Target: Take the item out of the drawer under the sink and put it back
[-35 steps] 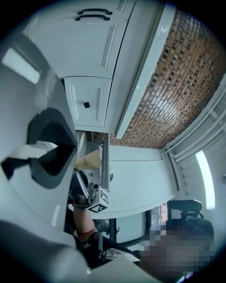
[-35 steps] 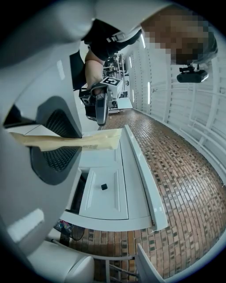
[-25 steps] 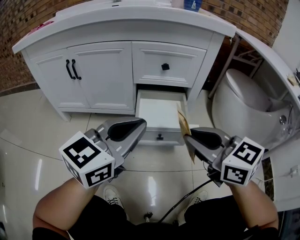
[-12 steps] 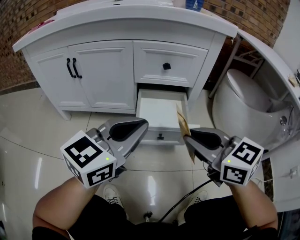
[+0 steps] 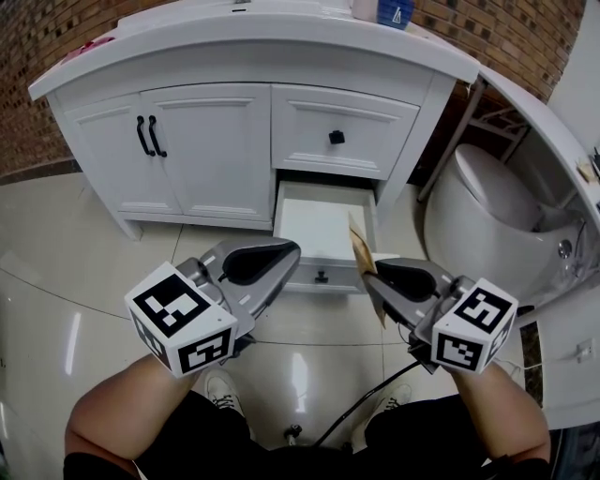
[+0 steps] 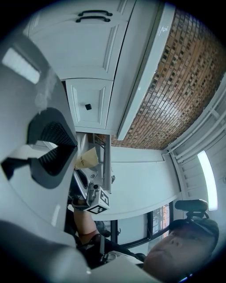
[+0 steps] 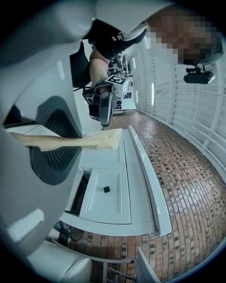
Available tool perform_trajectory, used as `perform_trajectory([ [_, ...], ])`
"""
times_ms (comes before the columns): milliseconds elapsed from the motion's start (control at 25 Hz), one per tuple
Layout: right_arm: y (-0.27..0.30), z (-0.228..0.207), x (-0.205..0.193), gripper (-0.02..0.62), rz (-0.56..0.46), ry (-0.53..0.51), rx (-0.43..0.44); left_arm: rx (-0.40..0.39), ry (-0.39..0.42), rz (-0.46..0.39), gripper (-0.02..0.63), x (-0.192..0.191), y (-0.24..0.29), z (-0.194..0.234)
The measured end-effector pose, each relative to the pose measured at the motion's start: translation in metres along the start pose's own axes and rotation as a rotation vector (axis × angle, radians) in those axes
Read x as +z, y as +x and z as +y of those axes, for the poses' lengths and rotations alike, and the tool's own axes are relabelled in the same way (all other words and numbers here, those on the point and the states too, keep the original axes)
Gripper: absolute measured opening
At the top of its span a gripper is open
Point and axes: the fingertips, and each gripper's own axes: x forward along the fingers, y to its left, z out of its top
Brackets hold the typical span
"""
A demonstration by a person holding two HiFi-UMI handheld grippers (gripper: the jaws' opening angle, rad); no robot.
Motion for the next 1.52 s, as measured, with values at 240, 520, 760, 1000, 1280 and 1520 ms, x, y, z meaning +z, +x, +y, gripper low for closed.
perform_trajectory([
  [240,0.007,-0.011,0.016,0.063,-0.035,-0.037,-0.045,0.001,-0.006,-0.005,0.006,0.000,-0.001,0.003],
  [520,0.024,-0.032,0.026,0.063,-0.032,-0.051,-0.084,-0.013,-0.005,-0.004,0.006,-0.002,0.001,0.001],
  [760,0.046,-0.045,0.040,0.063,-0.001,-0.134,-0.090,-0.010,-0.017,-0.016,0.006,0.002,-0.001,0.004],
  [1000,0.080,-0.068,0.038,0.063,0.017,-0.183,-0.107,-0.011,-0.030,-0.029,0.006,0.005,-0.002,0.006],
  [1280,0.119,-0.098,0.026,0.063,0.076,-0.278,-0.145,0.005,-0.042,-0.031,0.006,0.004,-0.004,0.014],
  [1520,0.153,-0.138,-0.003,0.063,0.191,-0.279,-0.206,0.008,-0.046,-0.040,0.006,0.007,-0.003,0.016],
])
